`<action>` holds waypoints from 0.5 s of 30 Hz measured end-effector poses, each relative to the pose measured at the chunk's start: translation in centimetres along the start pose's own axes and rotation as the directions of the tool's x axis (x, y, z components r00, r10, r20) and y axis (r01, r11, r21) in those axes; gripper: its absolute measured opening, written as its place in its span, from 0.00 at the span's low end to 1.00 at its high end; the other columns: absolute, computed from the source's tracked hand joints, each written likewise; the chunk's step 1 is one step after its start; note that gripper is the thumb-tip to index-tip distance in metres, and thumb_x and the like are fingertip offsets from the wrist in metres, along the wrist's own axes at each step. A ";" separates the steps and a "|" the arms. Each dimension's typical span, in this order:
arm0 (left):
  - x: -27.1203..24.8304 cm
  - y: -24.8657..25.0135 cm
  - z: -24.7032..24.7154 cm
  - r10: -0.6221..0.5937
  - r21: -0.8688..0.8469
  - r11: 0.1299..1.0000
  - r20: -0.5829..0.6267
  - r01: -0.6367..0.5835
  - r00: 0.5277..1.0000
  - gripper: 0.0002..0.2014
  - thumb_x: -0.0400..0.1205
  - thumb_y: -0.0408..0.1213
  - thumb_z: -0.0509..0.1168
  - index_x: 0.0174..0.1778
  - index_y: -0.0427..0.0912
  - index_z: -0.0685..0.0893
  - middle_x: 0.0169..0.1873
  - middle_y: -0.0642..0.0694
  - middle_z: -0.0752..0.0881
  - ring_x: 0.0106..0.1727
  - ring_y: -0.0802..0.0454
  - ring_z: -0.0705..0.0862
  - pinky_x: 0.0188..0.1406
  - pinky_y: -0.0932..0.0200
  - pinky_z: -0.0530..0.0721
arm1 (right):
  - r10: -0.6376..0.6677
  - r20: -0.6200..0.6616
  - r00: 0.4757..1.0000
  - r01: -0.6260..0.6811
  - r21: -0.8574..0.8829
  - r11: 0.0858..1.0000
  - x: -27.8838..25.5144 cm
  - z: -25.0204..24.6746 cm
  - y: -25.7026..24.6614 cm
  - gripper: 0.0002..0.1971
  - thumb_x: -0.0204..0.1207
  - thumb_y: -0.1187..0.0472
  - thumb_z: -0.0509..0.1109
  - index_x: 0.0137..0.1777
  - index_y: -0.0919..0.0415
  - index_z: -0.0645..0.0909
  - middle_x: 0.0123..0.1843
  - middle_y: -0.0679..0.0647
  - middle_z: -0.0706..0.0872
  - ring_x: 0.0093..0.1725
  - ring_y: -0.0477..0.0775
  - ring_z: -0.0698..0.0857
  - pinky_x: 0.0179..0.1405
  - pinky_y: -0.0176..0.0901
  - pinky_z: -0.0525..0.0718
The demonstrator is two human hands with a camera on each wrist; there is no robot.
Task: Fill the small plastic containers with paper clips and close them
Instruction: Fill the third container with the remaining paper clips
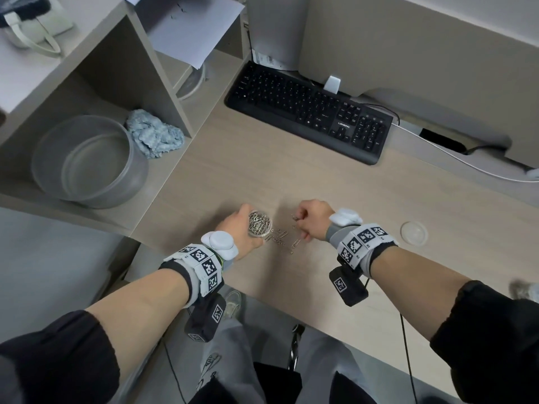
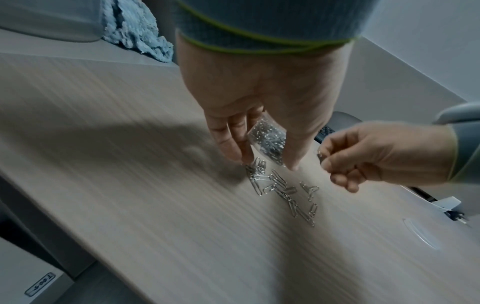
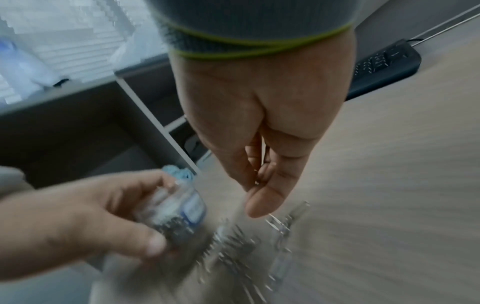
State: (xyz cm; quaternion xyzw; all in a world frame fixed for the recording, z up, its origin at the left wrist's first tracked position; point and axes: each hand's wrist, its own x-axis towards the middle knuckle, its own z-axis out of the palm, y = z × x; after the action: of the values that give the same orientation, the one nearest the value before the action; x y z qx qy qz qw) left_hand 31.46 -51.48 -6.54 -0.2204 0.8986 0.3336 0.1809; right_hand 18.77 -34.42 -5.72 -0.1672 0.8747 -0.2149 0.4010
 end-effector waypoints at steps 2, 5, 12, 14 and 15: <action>0.1 0.9 0.0 0.010 0.005 1.000 0.002 -0.010 1.000 0.32 0.68 0.49 0.79 0.64 0.49 0.72 0.55 0.50 0.85 0.53 0.42 0.85 0.51 0.49 0.84 | -0.026 -0.004 1.000 0.026 0.163 0.986 -0.8 -1.2 -1.0 0.08 0.75 0.76 0.65 0.41 0.63 0.76 0.26 0.61 0.84 0.22 0.58 0.86 0.28 0.49 0.89; 0.3 2.1 0.1 0.021 0.007 1.000 -0.007 -0.020 1.000 0.32 0.69 0.47 0.79 0.65 0.49 0.71 0.55 0.49 0.85 0.52 0.42 0.84 0.49 0.51 0.83 | -0.115 0.028 0.993 0.105 0.243 0.964 -1.5 -1.9 -2.8 0.09 0.75 0.76 0.66 0.40 0.62 0.76 0.26 0.61 0.82 0.23 0.60 0.84 0.27 0.50 0.87; 0.4 3.9 0.0 0.036 0.012 0.999 -0.036 -0.036 0.999 0.31 0.68 0.49 0.79 0.62 0.48 0.70 0.51 0.49 0.84 0.45 0.43 0.82 0.38 0.55 0.74 | -0.211 0.056 0.976 0.198 0.184 0.963 -2.5 -2.4 -4.8 0.07 0.75 0.71 0.72 0.43 0.60 0.80 0.27 0.54 0.82 0.17 0.41 0.80 0.20 0.34 0.80; 0.3 4.0 -0.1 0.025 0.010 1.000 -0.048 -0.025 0.999 0.32 0.68 0.50 0.79 0.63 0.48 0.71 0.51 0.50 0.83 0.44 0.44 0.80 0.39 0.56 0.73 | -0.225 0.011 0.974 0.219 0.184 0.958 -2.4 -2.9 -4.5 0.05 0.76 0.69 0.72 0.44 0.59 0.81 0.29 0.54 0.83 0.20 0.47 0.81 0.23 0.39 0.83; 0.3 3.9 -0.2 0.020 0.009 1.000 -0.051 -0.019 0.998 0.32 0.69 0.49 0.79 0.64 0.49 0.71 0.52 0.50 0.83 0.46 0.44 0.81 0.40 0.56 0.73 | -0.211 -0.031 0.977 0.213 0.196 0.957 -2.1 -3.1 -4.2 0.05 0.76 0.69 0.72 0.44 0.59 0.81 0.31 0.55 0.83 0.23 0.51 0.81 0.25 0.44 0.85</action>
State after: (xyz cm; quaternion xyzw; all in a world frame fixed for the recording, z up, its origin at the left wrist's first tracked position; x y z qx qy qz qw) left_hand 29.13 -49.00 -4.53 -0.2194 0.9065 0.3257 0.1554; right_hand 18.19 -36.22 -0.41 -0.2180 0.8278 -0.3437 0.3860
